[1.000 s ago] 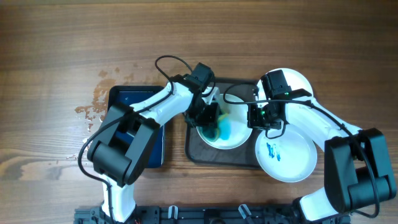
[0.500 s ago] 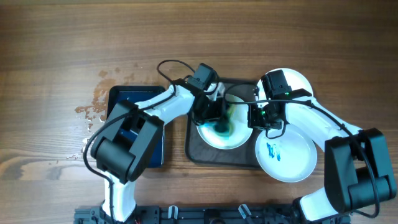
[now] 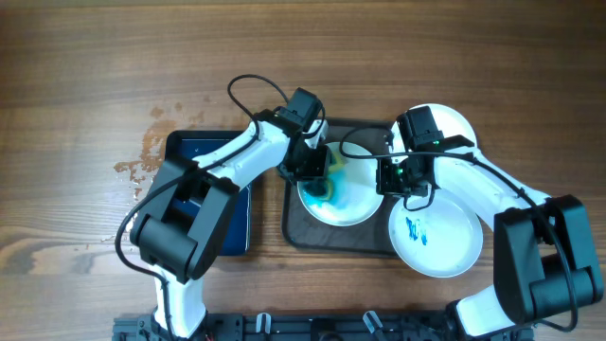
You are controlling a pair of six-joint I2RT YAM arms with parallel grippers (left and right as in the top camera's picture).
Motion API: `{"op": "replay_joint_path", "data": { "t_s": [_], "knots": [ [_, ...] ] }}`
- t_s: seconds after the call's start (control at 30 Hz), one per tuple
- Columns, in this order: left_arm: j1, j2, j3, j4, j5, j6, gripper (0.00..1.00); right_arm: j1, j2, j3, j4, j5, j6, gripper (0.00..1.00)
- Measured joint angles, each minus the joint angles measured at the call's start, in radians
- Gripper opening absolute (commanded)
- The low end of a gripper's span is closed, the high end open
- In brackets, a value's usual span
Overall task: Clean dirty plates on tray and stack at the side
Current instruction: 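Scrub the tilted white plate with the sponge in the left gripper, then withdraw the left gripper with the sponge back over the blue tray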
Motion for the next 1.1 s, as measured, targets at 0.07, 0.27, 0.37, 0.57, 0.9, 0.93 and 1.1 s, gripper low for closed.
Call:
{"op": "replay_joint_path", "data": {
  "t_s": [0.07,0.27,0.37,0.57,0.9,0.93,1.1],
  "knots": [
    [-0.009,0.0,-0.006,0.016,0.04,0.013,0.04,0.0,0.0,0.0,-0.003,0.0,0.0,0.04],
    [-0.021,0.024,-0.031,0.068,0.222,0.015,0.04,0.0,0.0,0.0,-0.006,0.002,-0.003,0.04],
    [-0.02,0.025,-0.03,0.062,0.204,-0.018,0.04,0.0,0.0,0.0,-0.006,0.003,-0.003,0.04],
    [0.014,-0.016,0.057,-0.156,-0.061,-0.036,0.04,0.0,0.0,0.0,-0.005,0.0,-0.003,0.04],
    [0.035,-0.223,0.097,-0.277,-0.274,-0.074,0.04,0.002,0.0,0.0,0.01,0.001,-0.018,0.04],
    [0.049,-0.225,0.098,-0.303,-0.29,-0.092,0.04,0.002,0.0,0.0,0.013,0.001,-0.023,0.04],
    [0.172,-0.225,0.098,-0.397,-0.328,-0.129,0.04,0.002,0.0,0.023,0.002,0.006,-0.03,0.05]
  ]
}}
